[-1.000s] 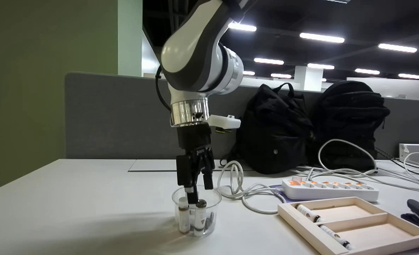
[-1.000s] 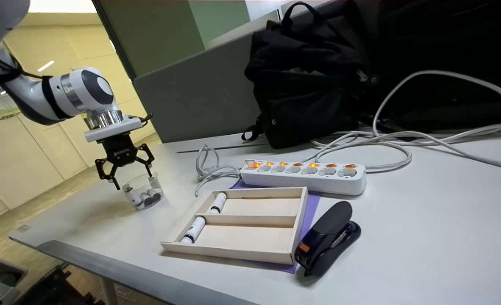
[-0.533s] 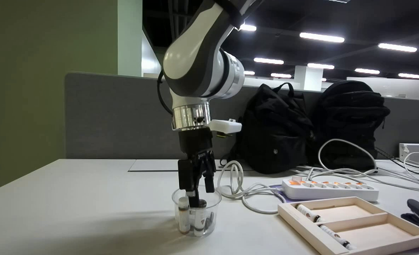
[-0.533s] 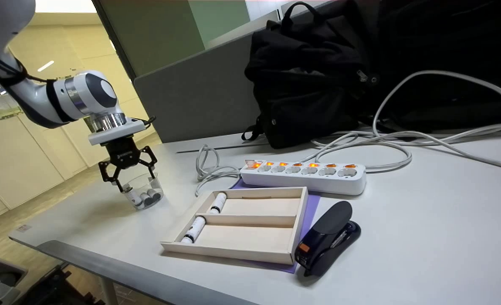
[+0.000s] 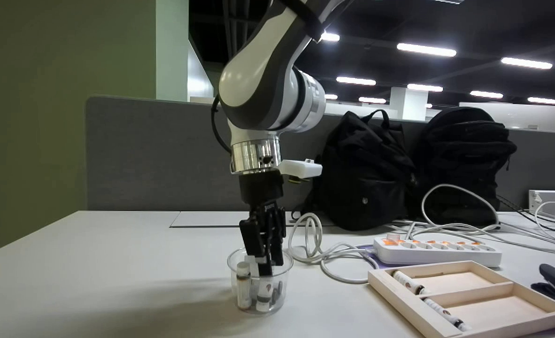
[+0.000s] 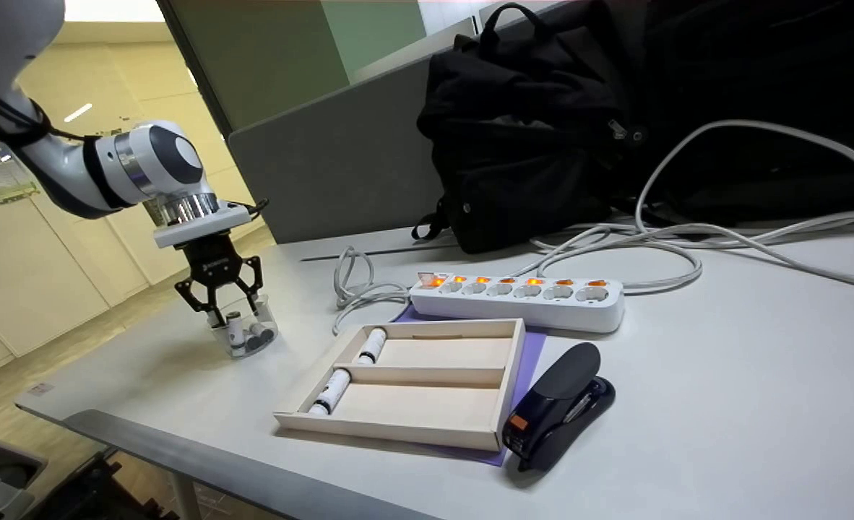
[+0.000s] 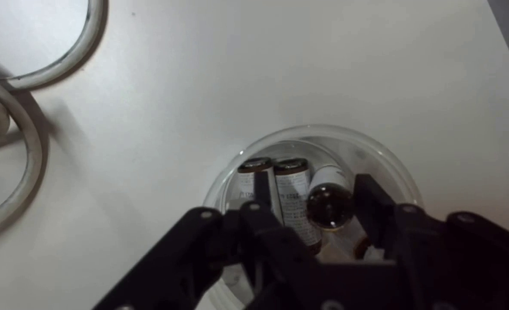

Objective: Take a bottle from the bowl and put it in the bottom compartment of the box

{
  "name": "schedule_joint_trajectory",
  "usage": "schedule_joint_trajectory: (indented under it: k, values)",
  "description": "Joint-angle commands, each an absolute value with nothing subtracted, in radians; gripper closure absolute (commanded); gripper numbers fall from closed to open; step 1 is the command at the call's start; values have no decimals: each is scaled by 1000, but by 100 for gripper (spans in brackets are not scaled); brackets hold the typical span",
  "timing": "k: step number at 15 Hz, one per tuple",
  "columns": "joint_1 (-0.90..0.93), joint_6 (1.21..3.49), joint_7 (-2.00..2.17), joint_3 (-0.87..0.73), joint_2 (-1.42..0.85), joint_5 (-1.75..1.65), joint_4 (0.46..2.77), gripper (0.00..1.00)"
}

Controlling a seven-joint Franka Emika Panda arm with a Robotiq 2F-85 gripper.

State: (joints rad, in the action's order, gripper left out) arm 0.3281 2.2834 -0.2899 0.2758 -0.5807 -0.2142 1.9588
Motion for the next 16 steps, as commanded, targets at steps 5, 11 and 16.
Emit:
schedule_joint_trajectory:
  k: [5,11,16]
  values:
    - [314,2295,-280,280,-580,-186,1955,91]
    - [290,2326,-283,306,-516,-97,1959,94]
    - [264,2335,-277,331,-412,2,1973,93]
